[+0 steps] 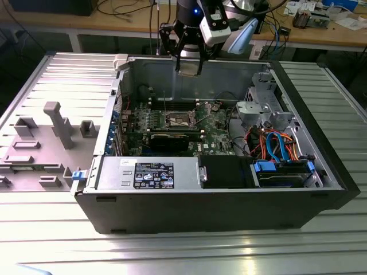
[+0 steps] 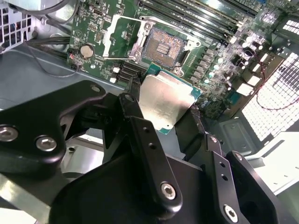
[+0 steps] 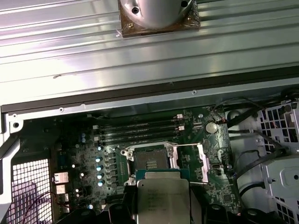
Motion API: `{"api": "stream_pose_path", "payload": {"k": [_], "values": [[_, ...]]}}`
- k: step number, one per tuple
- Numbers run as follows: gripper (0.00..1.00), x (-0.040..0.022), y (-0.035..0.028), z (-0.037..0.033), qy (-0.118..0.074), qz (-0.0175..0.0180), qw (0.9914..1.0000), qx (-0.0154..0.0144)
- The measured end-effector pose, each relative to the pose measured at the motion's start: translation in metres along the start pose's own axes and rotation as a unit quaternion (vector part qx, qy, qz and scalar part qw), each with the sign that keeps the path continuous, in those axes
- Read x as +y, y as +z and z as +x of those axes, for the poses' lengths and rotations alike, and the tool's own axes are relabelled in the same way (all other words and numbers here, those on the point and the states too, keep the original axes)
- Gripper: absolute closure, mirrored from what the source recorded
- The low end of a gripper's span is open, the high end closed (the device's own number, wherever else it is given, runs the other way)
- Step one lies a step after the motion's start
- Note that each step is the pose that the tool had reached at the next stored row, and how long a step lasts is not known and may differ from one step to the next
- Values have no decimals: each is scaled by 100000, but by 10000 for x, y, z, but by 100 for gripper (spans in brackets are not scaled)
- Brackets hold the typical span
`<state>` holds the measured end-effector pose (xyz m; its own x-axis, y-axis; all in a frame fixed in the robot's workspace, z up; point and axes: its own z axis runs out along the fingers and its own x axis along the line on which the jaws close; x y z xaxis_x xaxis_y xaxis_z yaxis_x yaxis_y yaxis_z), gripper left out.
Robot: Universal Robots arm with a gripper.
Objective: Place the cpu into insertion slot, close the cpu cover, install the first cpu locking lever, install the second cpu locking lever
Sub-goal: 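Place the cpu into insertion slot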
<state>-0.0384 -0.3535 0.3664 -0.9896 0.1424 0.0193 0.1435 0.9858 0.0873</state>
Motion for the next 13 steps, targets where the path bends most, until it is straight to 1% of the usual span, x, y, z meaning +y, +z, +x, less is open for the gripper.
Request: {"api": "stream_pose_path", "payload": {"k": [3, 5, 6, 8, 9, 10, 11, 13], "values": [[45, -1, 9, 0, 2258, -47, 99974, -202], [45, -13, 13, -2, 2555, -41, 99967, -237], [45, -27, 14, -4, 2570, 17, 99967, -249], [45, -28, 14, -4, 2757, 44, 99962, -263], [45, -28, 14, -5, 3376, 41, 99942, -314], [45, -28, 16, -5, 4394, 16, 99903, -405], [45, -29, 16, -5, 4926, 8, 99878, -450], [45, -29, 18, -5, 6507, -23, 99786, -586]]}}
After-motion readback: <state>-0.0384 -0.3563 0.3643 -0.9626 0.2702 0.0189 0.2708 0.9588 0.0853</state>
